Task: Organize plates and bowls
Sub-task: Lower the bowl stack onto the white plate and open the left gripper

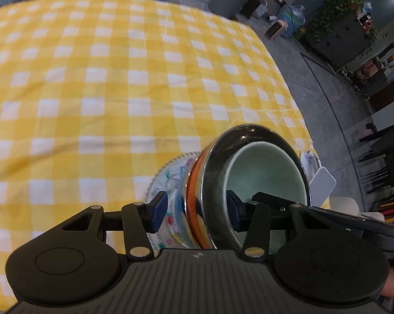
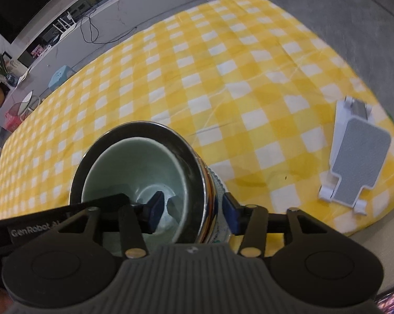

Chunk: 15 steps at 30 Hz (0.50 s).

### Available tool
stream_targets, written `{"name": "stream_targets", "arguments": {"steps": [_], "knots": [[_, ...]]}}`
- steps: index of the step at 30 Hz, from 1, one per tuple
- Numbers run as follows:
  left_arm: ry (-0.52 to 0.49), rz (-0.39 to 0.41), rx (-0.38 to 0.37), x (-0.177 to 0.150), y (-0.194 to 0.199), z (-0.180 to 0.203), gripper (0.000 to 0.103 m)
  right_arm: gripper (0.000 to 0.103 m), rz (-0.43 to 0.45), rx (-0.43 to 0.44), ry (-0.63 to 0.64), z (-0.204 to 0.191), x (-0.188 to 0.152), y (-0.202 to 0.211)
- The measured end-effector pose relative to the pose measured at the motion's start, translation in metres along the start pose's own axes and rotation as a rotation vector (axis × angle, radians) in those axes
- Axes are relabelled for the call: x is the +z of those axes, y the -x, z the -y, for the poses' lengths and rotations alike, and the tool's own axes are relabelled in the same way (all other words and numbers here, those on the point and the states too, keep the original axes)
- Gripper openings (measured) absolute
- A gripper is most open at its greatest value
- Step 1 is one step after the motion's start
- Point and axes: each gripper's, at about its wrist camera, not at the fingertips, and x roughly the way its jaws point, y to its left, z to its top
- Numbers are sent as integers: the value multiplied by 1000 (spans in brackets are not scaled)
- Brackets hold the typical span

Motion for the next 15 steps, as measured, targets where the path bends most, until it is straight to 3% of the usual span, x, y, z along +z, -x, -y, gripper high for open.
{"name": "stream_targets", "arguments": {"steps": [6, 11, 15], "knots": [[-36, 57, 12, -5, 25, 3, 57, 60, 48, -27, 33, -6, -2, 16], [-66, 99, 7, -12, 47, 6, 58, 62, 107, -50, 67, -12, -10, 36], [-100, 140, 19, -18, 65, 13, 68, 64, 148, -60, 79, -15, -19, 54]]}}
